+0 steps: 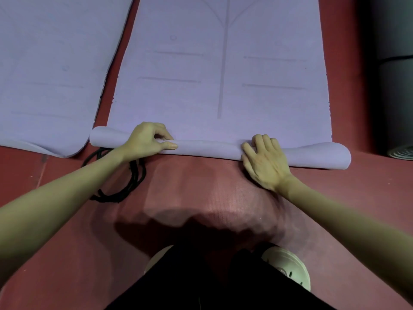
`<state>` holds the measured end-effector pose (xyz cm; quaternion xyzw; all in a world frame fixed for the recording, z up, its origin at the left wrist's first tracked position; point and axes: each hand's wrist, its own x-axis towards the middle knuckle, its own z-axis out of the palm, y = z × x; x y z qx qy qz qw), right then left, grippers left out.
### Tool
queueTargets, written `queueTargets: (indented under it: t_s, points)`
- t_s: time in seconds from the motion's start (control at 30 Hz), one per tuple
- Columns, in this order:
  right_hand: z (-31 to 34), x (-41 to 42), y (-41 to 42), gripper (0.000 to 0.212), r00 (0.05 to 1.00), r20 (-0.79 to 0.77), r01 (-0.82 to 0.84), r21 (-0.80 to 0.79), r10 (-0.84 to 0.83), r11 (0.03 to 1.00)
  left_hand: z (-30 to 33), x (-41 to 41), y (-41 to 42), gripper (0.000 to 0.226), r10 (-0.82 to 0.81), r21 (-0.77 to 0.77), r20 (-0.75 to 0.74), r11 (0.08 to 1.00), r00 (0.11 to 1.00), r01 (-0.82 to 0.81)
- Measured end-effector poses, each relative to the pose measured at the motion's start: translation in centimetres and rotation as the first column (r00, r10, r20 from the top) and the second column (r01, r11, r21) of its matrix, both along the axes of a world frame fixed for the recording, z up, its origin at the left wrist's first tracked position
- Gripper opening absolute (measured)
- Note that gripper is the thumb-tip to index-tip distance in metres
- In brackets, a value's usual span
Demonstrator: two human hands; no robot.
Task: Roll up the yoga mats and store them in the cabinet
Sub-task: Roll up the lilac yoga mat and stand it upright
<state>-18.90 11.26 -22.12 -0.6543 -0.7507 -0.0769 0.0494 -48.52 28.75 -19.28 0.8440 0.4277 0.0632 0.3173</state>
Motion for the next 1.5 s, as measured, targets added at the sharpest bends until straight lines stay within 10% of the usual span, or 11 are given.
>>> queueTargets:
  t_s: [0.37, 0.63, 0.77, 1.23, 1.5]
  points:
    - [-0.4, 1.1, 2.0, 0.044, 0.989, 0.024, -0.144, -0.007, 0.144, 0.99, -0.4, 0.9, 1.0, 0.026, 0.209, -0.307, 0.113, 0.937, 0.971, -0.166]
    - [0.0, 1.4, 3.4, 0.04, 0.988, -0.079, -0.136, -0.054, 0.132, 0.989, -0.1, -0.3, -2.2, 0.045, -0.038, 0.302, -0.015, 0.952, 0.999, 0.04]
    - [0.6, 1.9, 4.6, 0.054, 0.979, -0.174, -0.14, -0.207, 0.104, 0.968, 0.3, -0.1, -2.1, 0.053, -0.083, 0.358, -0.113, 0.926, 0.99, 0.118]
    - [0.4, 0.7, 3.6, 0.038, 0.997, -0.001, -0.074, 0.02, 0.074, 0.997, 0.8, 2.8, 3.5, 0.025, 0.025, -0.107, -0.183, 0.993, 0.983, -0.045]
    - [0.2, 0.3, 4.4, 0.032, 0.998, 0.049, -0.044, 0.073, 0.04, 0.996, 0.7, 3.0, 2.9, 0.021, 0.101, -0.065, 0.126, 0.994, 0.987, -0.093]
